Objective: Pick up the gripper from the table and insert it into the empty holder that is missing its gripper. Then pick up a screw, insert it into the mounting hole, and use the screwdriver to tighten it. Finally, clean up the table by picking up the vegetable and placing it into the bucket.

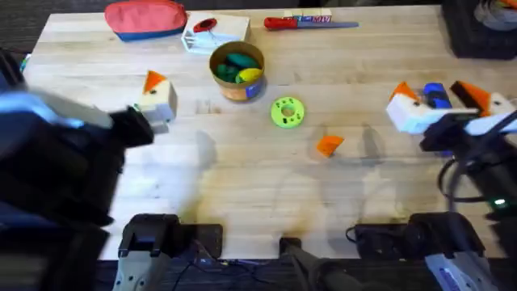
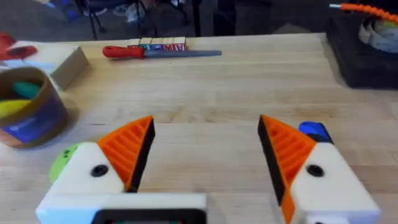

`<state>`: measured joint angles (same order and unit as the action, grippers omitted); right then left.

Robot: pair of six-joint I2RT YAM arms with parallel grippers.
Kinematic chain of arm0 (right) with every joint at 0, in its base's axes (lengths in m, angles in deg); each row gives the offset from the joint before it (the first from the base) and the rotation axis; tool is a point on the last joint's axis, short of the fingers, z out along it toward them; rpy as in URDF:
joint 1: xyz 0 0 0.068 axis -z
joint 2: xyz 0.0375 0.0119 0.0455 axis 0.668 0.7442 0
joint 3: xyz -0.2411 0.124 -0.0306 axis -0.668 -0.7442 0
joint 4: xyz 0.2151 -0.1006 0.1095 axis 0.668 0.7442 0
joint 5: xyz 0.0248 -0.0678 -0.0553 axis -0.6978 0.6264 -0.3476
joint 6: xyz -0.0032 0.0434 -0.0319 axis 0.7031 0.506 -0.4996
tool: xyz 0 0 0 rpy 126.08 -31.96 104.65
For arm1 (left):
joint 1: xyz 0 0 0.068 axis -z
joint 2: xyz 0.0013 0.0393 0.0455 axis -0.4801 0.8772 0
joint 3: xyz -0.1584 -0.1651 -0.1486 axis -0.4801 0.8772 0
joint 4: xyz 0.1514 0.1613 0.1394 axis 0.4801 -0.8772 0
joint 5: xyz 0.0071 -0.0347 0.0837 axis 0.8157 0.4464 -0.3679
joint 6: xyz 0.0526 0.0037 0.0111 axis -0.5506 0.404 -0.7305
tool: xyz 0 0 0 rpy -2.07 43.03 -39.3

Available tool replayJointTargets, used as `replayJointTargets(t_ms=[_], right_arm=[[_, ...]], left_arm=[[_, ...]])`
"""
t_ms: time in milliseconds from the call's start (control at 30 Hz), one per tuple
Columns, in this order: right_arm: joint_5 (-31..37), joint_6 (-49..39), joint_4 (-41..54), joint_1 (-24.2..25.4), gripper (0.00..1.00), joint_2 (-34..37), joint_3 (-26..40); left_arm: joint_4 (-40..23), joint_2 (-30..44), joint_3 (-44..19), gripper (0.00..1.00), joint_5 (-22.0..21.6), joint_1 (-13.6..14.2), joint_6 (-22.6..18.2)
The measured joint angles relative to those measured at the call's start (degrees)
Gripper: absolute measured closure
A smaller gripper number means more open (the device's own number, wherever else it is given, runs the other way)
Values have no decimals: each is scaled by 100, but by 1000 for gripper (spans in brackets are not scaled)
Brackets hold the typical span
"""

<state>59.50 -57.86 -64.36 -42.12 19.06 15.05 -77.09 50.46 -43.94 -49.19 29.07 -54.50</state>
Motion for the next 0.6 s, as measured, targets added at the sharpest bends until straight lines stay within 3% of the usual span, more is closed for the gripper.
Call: replayJointTargets(t_ms=[167, 300, 467, 600], right_arm=[[-34, 171, 1117, 0, 10, 1383, 1646], [-206, 234, 1693, 0, 10, 2436, 2680], [-455, 256, 1742, 0, 10, 3247, 3160], [-528, 383, 1786, 0, 10, 3513, 3165]], left_arm=[[-1586, 1984, -2017, 34, -205, 2, 11], [-2241, 3274, -3182, 34, -215, 2, 9], [-2617, 4197, -3717, 34, -213, 0, 121], [-2868, 4793, -3740, 32, -93, -257, 802]])
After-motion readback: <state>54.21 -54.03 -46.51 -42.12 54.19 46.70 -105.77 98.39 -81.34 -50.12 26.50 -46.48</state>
